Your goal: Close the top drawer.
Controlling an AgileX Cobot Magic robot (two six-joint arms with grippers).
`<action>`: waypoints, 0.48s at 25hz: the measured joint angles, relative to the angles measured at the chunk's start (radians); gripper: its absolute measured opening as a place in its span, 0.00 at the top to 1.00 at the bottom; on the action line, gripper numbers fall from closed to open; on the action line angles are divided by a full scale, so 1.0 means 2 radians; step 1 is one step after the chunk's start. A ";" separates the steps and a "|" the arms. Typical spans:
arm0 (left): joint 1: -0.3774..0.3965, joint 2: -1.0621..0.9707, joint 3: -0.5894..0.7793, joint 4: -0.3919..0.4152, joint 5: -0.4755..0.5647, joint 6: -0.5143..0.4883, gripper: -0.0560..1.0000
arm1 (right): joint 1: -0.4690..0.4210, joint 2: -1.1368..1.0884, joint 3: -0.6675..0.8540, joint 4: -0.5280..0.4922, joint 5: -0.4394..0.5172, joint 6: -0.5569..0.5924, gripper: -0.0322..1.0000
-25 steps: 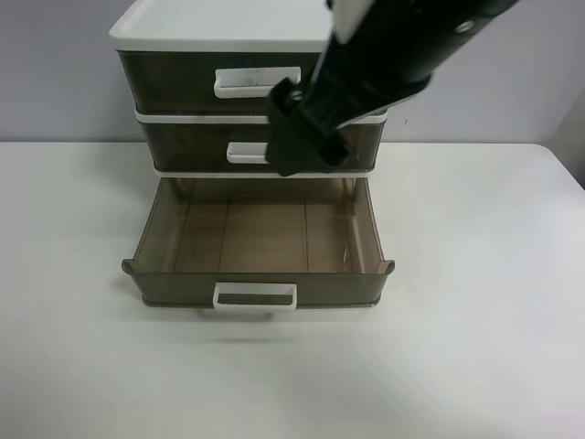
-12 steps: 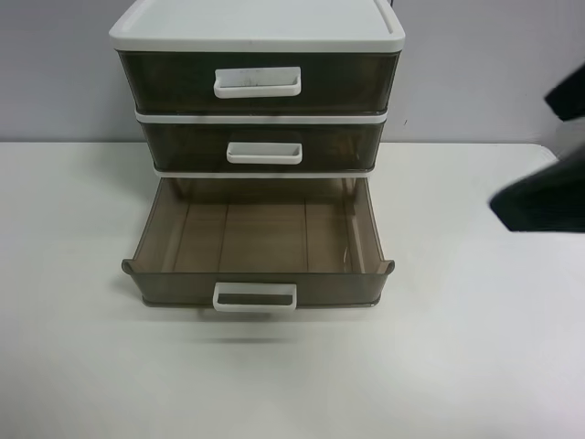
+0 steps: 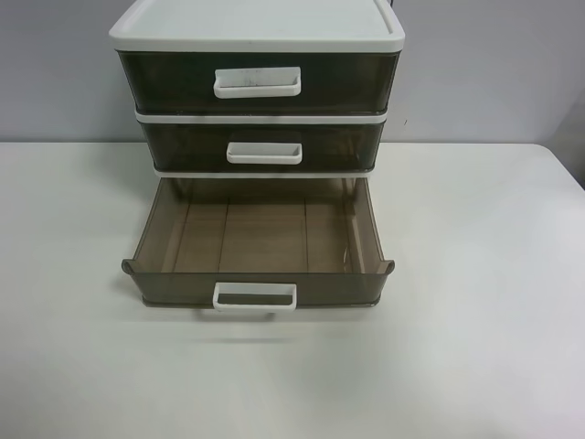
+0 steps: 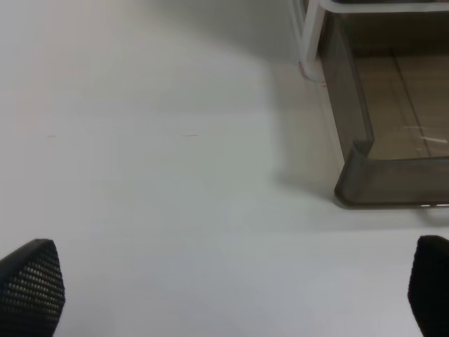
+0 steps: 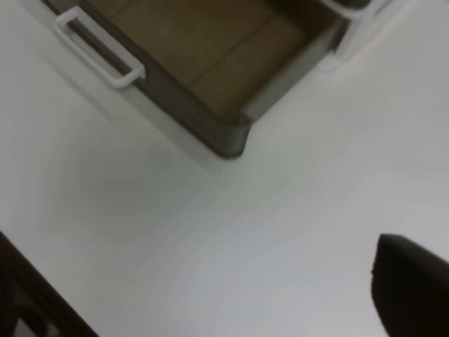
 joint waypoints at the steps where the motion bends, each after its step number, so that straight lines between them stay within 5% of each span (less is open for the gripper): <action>1: 0.000 0.000 0.000 0.000 0.000 0.000 0.01 | -0.006 -0.014 0.012 0.001 -0.001 0.007 0.01; 4: 0.000 0.000 0.000 0.000 0.000 0.000 0.01 | -0.059 -0.048 0.059 0.002 -0.014 0.019 0.01; 12: 0.000 0.000 0.000 0.000 0.000 0.000 0.01 | -0.283 -0.150 0.130 0.005 -0.062 0.019 0.01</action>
